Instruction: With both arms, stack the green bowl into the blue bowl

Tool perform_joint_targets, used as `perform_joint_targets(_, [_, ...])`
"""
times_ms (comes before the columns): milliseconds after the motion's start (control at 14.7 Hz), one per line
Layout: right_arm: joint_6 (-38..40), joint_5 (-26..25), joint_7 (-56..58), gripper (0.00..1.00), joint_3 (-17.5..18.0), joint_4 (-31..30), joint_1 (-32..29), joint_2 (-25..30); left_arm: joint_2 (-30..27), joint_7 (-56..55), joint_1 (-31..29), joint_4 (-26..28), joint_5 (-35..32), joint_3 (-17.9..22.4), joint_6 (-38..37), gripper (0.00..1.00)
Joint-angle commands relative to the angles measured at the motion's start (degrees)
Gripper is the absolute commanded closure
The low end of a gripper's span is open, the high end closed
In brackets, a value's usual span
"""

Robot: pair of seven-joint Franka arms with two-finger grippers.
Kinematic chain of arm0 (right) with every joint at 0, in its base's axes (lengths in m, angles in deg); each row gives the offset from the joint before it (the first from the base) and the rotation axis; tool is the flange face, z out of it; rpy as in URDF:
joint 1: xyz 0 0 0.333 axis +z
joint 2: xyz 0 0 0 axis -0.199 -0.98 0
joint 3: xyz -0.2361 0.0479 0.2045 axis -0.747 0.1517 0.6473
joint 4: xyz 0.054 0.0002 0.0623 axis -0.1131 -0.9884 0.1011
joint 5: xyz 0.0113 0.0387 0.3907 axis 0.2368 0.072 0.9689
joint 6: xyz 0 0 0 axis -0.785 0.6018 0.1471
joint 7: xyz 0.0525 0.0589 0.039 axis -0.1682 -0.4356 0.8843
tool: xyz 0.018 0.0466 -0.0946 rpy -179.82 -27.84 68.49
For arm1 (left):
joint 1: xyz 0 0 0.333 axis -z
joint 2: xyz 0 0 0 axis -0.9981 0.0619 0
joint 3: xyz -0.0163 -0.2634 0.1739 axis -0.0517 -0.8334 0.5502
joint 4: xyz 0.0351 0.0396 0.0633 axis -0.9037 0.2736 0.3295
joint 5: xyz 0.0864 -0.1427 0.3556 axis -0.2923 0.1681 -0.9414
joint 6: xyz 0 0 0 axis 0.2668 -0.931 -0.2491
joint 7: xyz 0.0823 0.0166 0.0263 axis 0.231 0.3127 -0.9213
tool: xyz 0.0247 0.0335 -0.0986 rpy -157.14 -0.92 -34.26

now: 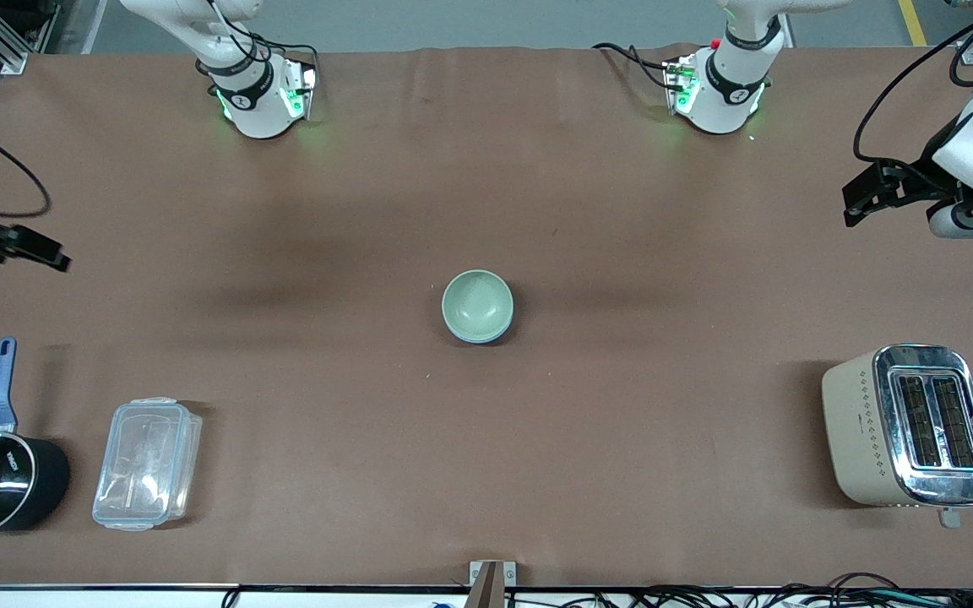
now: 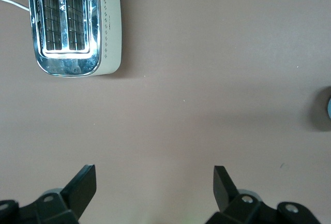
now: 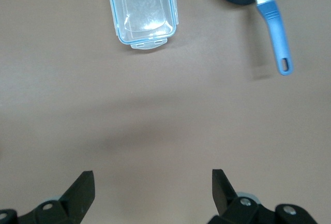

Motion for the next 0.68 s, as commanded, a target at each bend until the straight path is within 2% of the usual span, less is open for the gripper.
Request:
perform_joint_targets(0, [9.6, -0.6, 0.3, 0.0, 1.4, 12.3, -0.8, -0.9, -0.2, 0.5, -0.3, -0.1, -0.4, -0.2, 0.2, 0.0])
perform_joint_targets(136, [10.2, -0.9, 0.5, 0.0, 1.5, 15.6, -0.5, -1.6, -0.2, 0.5, -0.3, -0.1, -0.3, -0.2, 0.2, 0.0])
perform_joint_targets(341, [10.3, -2.6, 0.9, 0.0, 1.8, 15.8, 1.4, -2.0, -0.3, 0.6, -0.4, 0.0, -0.2, -0.2, 0.2, 0.0])
perform_joint_targets(614, [10.8, -2.0, 2.6, 0.0, 1.8, 15.4, 1.3, -1.9, -0.2, 0.8, -0.5, -0.1, 0.1, -0.2, 0.2, 0.0])
